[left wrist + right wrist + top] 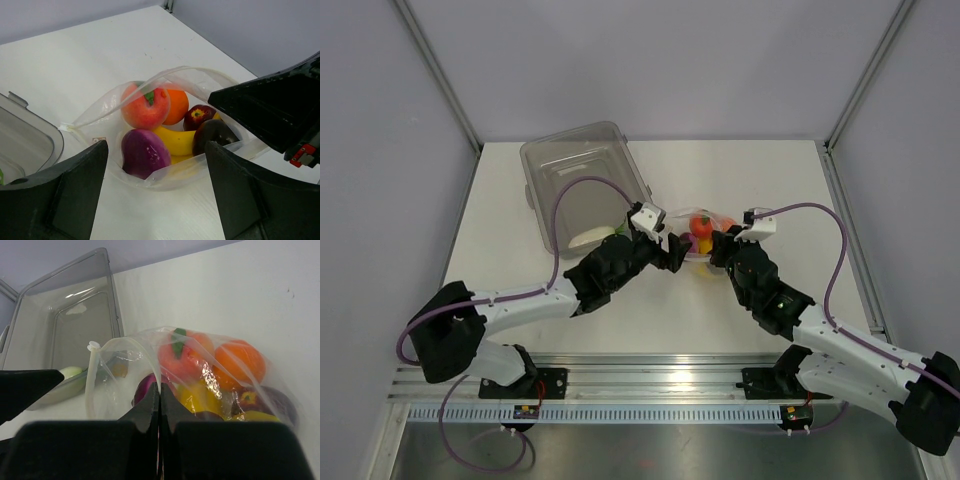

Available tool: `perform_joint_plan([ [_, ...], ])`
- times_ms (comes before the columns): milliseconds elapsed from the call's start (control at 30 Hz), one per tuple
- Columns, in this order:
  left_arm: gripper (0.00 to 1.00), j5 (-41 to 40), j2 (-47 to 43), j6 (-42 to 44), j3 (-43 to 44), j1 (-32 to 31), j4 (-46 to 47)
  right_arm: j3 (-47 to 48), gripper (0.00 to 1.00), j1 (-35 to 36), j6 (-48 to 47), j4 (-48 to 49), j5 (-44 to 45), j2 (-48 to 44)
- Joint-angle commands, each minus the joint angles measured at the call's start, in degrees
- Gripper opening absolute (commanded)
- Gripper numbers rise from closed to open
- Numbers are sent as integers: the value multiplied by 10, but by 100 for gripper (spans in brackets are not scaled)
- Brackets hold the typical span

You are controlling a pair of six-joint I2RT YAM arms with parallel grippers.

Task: Open the zip-top bag and remove the fake food
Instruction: Pick up the fake fruit from the zipper food storage bag.

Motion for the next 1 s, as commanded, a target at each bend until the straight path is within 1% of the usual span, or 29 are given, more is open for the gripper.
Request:
perform_joint_plan([
  [0,81,17,20,8,32,-3,18,31,0,10,-12,6,-8,-11],
  [267,81,31,68,-7,59,-2,20,27,0,10,-10,6,-21,-24],
  [400,81,48,87,-13,68,-1,23,27,3,10,-10,7,-26,-22],
  [500,81,56,102,-15,75,-1,24,27,11,10,-10,6,-25,-22],
  [533,81,59,104,-15,78,-1,23,27,20,10,-9,6,-23,-23],
  [600,81,68,111,-15,81,0,23,24,27,10,-9,6,-13,-27],
  [700,81,73,117,-12,87,0,15,20,30,10,-4,7,-1,-33],
  [800,81,76,125,-16,89,6,12,14,30,10,0,9,16,-37],
  [933,80,85,128,-36,79,16,11,8,32,10,9,10,43,-46],
  [967,80,88,126,-45,74,18,16,6,34,10,12,10,49,-51],
])
